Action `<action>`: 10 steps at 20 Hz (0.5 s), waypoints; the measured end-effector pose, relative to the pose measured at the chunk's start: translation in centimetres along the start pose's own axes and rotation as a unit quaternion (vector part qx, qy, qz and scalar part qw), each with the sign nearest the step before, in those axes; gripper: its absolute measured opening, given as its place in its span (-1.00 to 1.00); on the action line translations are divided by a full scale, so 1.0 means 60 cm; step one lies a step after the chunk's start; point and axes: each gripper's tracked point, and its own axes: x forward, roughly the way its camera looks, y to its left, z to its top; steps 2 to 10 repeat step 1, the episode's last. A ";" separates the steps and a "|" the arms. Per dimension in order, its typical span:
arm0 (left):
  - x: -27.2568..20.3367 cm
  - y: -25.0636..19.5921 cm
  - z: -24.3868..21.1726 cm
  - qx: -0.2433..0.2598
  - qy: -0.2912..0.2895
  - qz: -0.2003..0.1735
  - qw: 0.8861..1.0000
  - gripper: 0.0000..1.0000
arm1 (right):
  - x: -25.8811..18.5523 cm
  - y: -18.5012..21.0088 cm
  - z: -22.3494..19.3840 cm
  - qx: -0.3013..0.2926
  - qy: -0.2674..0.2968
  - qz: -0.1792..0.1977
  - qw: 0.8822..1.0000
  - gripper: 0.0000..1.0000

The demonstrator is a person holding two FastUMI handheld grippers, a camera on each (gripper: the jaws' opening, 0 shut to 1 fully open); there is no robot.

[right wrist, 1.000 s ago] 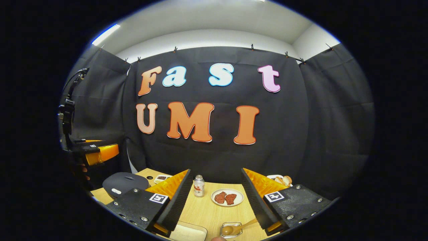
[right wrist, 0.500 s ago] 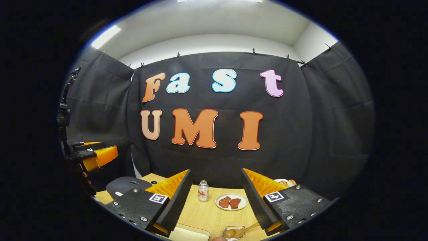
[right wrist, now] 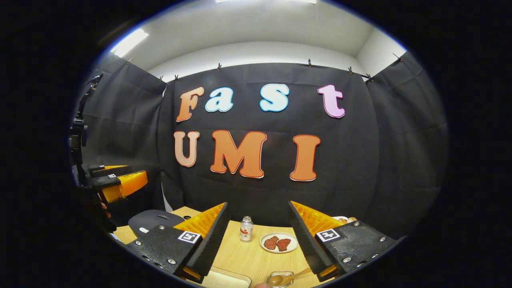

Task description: Close the left gripper, press the button to open the rice cooker; take a wooden spoon from the chopstick holder with the right hand, scoop a spoonful of rice and pour it into the rice cooker, then put the wooden spoon back into the chopstick holder.

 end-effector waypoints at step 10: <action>0.000 -0.001 0.002 0.004 -0.002 -0.001 1.000 0.82 | -0.001 0.001 0.001 0.001 0.000 0.001 1.000 0.80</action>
